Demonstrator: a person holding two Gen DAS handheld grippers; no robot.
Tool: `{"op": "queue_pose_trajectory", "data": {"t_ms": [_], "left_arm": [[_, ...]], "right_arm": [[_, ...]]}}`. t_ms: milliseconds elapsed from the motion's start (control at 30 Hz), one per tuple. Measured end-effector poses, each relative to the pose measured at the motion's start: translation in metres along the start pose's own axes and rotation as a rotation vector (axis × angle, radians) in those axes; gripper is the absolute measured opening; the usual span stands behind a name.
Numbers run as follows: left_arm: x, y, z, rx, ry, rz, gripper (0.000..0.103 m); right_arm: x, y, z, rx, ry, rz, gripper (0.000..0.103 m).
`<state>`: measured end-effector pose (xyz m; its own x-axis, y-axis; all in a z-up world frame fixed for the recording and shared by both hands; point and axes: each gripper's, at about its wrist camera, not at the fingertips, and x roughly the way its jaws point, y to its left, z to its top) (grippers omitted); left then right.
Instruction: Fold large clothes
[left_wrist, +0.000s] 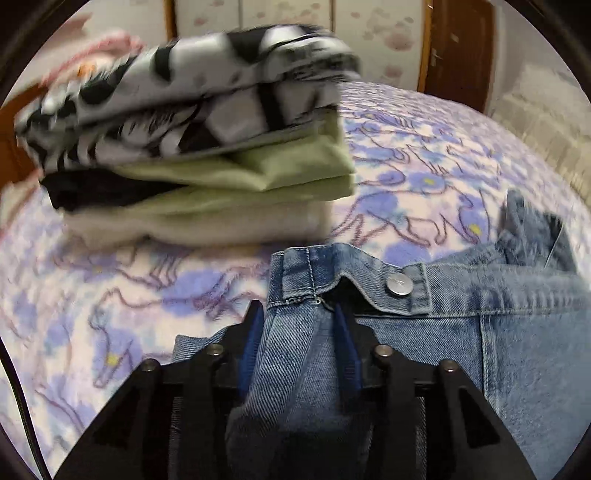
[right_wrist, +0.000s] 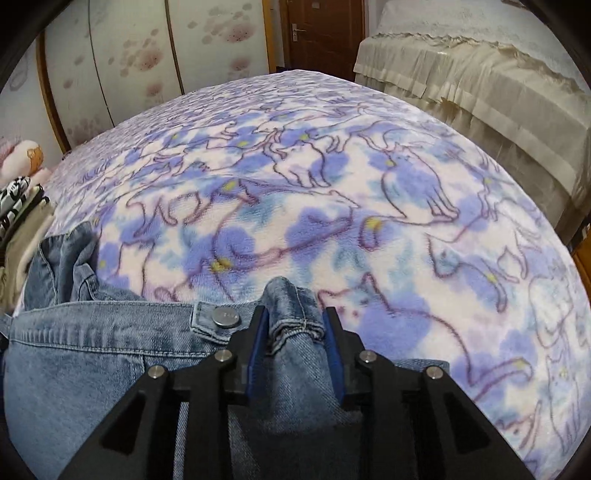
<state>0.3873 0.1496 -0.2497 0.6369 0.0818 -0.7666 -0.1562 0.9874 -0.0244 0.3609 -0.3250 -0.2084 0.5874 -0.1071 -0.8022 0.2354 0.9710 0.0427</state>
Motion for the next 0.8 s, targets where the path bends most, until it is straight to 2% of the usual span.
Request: {"op": "queue_pose_trajectory", "data": {"t_ms": [67,200,300,367,400,467,533,600,700,800], "left_arm": [[0.002,0.009,0.002,-0.042,0.018,-0.053,0.041],[-0.014,0.022,0.012,-0.103,0.050,-0.093,0.041],[-0.047,0.040,0.015,-0.186,-0.026,-0.106,0.045],[-0.058,0.042,0.014,-0.191,-0.044,-0.087,0.044],[-0.061,0.036,0.011,-0.159,-0.036,-0.074,0.043],[-0.063,0.019,0.003,-0.085,-0.017,-0.094,0.017],[-0.060,-0.003,-0.007,-0.007,0.010,-0.107,0.015],[-0.049,-0.028,-0.017,0.062,0.017,-0.066,0.015],[-0.028,-0.039,-0.028,0.119,0.023,0.131,0.015],[-0.022,-0.023,-0.034,0.080,0.009,0.168,0.013]], "right_arm": [[-0.002,0.001,0.001,0.002,0.010,-0.002,0.034],[-0.018,-0.005,0.012,0.052,0.063,0.038,0.035],[-0.048,-0.011,0.016,0.108,0.007,0.108,0.036],[-0.069,-0.009,0.014,0.107,-0.037,0.128,0.037],[-0.076,-0.004,0.011,0.094,-0.044,0.133,0.037],[-0.079,0.016,0.004,0.037,-0.017,0.142,0.037],[-0.075,0.040,-0.005,-0.023,0.018,0.149,0.037],[-0.067,0.070,-0.021,-0.104,0.048,0.156,0.037],[-0.047,0.089,-0.039,-0.178,0.096,0.100,0.036],[-0.042,0.073,-0.050,-0.199,0.052,0.032,0.033]]}}
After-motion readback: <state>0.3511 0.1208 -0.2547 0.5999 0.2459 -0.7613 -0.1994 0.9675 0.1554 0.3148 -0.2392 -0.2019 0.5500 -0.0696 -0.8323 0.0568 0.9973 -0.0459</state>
